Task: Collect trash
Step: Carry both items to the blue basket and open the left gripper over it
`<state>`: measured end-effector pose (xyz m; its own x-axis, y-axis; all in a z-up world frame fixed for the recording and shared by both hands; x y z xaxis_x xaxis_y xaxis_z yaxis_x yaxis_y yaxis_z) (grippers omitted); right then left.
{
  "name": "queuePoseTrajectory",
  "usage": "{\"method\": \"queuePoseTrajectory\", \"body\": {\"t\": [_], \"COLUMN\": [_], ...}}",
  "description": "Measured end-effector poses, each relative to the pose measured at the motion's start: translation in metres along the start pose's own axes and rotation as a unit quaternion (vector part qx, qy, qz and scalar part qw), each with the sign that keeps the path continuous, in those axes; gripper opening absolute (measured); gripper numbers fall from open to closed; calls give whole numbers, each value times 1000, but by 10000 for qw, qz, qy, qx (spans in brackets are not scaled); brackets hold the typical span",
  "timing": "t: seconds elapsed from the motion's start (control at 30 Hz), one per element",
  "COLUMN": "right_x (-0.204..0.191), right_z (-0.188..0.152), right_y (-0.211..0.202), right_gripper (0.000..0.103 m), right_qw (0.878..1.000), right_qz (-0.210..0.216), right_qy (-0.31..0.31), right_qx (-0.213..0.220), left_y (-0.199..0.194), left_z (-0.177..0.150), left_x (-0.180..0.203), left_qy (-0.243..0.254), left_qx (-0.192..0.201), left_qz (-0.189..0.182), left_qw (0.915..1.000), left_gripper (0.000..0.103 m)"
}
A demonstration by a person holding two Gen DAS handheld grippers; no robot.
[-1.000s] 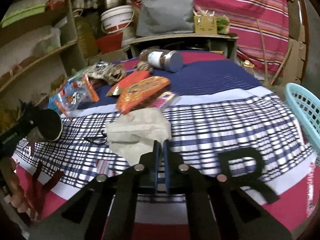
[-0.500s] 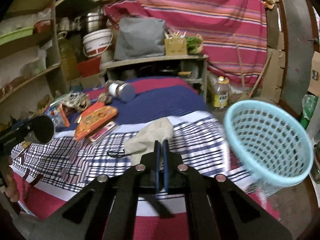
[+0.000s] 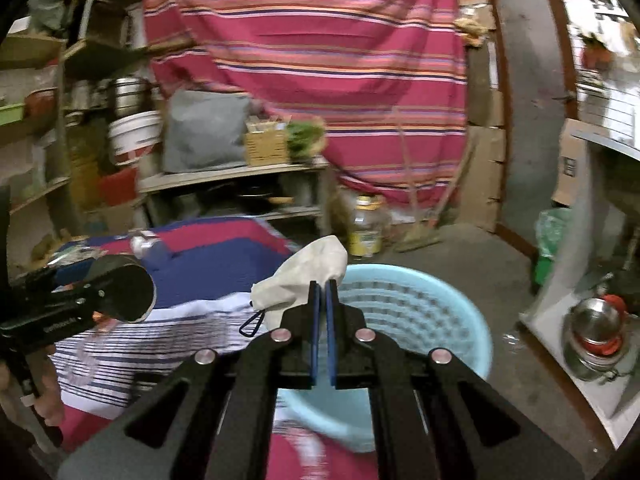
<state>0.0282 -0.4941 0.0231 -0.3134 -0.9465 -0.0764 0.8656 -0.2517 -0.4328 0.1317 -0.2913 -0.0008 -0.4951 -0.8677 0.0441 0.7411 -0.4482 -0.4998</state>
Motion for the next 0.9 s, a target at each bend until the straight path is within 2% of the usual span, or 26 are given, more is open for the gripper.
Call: {"method": "queuePoseTrajectory", "body": {"t": [0.13,0.23,0.43,0.5,0.67,0.9], "right_x": [52,75,93,95,91,70], "right_z": [-3,-6,-13,-15,-20,-29], "right_y": [5,11,28,32,40,54], "right_gripper": [4,4,4,4,4,4], "right_qw": [9991,9983,9975,9973,9973,9976], "right_qz": [-333,-437,-483,-474,-413,-285], "right_qy": [248,352,470,501,536,491], "right_qx": [-90,-133,-229,-248,-294,-408], "left_y": [25,41,83,90,92,80], "left_z": [9,11,7,6,15,16], "left_x": [57,90,135,139,136,99], "left_qy": [173,266,521,542,493,365], "left_qx": [-29,-77,-304,-357,-253,-160], "left_qz": [-348,-542,-766,-793,-716,-348], "left_qw": [9992,9981,9952,9947,9959,9986], "left_gripper": [74,74,74,74,89,92]}}
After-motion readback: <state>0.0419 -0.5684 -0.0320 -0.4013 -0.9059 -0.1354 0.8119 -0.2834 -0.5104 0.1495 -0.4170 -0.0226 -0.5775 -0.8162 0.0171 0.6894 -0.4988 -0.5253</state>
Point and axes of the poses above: each gripper's, at about its wrist camera, not at the fingertips, and y roughly the way its jaws point, x to its right, z to its top, the point moved 7 cm from there along y, roughly the way its jaws point
